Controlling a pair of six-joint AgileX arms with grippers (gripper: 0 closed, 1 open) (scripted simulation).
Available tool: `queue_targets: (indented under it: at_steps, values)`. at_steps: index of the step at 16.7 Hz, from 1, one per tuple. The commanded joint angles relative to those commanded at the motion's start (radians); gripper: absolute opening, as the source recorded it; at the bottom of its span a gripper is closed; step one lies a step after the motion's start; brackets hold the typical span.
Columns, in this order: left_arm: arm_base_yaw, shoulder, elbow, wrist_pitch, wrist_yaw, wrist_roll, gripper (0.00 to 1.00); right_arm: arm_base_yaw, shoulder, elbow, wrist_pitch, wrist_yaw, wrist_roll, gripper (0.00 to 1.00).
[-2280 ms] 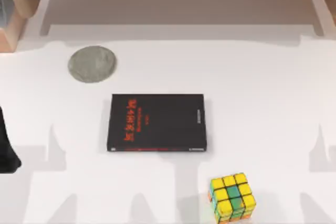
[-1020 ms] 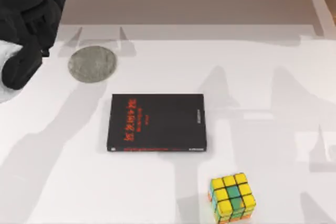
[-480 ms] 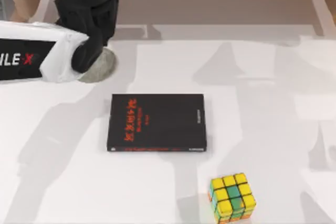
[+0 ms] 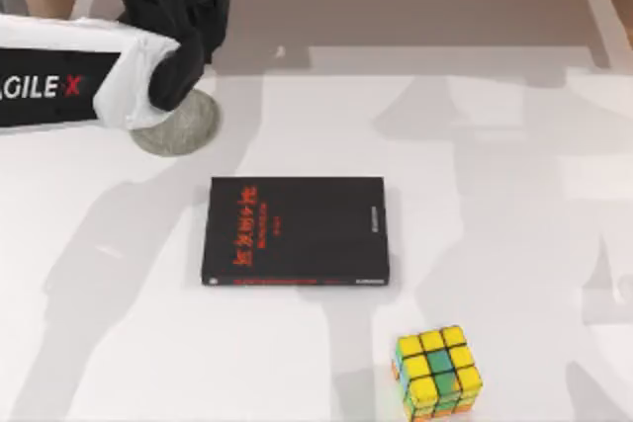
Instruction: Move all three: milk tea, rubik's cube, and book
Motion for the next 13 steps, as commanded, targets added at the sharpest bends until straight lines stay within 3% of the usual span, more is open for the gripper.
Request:
queue_targets:
  at_steps: [6,12,13]
  values:
    - [0.043,0.157,0.241,-0.082,0.044,-0.001,1.0,0.0,0.0,0.0,0.0,0.0,0.0,1.0]
    - [0.049,0.177,0.27,-0.094,0.051,-0.002,1.0,0.0,0.0,0.0,0.0,0.0,0.0,1.0]
    - [0.049,0.177,0.27,-0.094,0.051,-0.002,0.92,0.0,0.0,0.0,0.0,0.0,0.0,1.0]
